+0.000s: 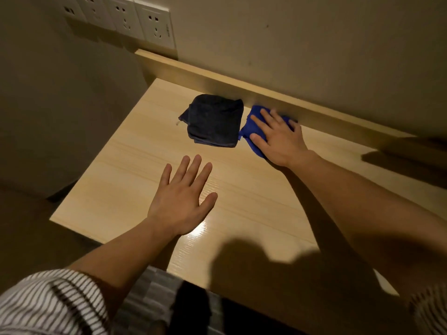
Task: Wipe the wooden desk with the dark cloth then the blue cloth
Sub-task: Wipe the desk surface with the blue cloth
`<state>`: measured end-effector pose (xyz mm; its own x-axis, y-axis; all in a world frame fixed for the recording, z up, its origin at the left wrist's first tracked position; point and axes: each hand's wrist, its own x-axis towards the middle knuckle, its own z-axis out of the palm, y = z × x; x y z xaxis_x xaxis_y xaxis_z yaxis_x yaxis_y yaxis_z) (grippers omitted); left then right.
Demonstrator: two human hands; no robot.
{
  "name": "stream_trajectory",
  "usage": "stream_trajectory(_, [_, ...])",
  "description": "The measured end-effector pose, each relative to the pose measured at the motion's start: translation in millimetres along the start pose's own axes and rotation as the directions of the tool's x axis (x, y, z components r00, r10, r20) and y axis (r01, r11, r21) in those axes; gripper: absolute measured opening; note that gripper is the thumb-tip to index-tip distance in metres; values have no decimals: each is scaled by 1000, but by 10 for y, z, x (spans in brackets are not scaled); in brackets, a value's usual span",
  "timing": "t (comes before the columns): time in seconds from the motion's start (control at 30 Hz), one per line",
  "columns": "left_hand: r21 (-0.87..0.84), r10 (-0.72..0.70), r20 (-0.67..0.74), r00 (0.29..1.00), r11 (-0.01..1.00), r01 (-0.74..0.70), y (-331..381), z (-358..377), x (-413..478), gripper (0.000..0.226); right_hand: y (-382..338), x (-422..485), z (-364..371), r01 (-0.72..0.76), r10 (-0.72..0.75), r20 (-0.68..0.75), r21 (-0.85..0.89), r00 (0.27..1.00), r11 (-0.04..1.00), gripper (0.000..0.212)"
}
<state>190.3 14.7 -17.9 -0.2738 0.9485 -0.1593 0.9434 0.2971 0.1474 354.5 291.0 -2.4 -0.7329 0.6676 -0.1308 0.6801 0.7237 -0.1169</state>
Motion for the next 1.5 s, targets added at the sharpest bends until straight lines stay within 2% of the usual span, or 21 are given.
stream_trajectory(0.27, [6, -9, 16, 1000, 1000, 9, 20, -32, 2, 75, -172, -396, 35, 14, -14, 73, 5, 997, 1000, 63])
stream_trajectory(0.7, [-25, 13, 11, 1000, 1000, -12, 26, -59, -7, 77, -900, -1778, 298, 19, -17, 121, -9, 993, 1000, 65])
stream_trajectory(1.0, [-38, 57, 20, 998, 998, -57, -19, -75, -9, 78, -1408, -2607, 500, 10, -13, 103, 27, 995, 1000, 63])
stream_trajectory(1.23, [-148, 224, -106, 969, 960, -238, 344, -185, -116, 69, -1666, -3149, 554, 45, -59, 83, 162, 995, 986, 59])
stream_trajectory(1.33, [-211, 199, -77, 977, 954, -211, 642, -132, -55, 69, -1689, -3315, 458, -9, -47, 124, 416, 991, 909, 57])
stream_trajectory(1.4, [-193, 179, -28, 983, 964, -181, 748, -43, -38, 70, -1633, -3392, 351, -74, -7, 127, 621, 992, 780, 53])
stream_trajectory(1.5, [-100, 163, 6, 987, 982, -162, 785, 52, -24, 73, -1463, -3359, 153, -138, 135, 75, 819, 988, 557, 25])
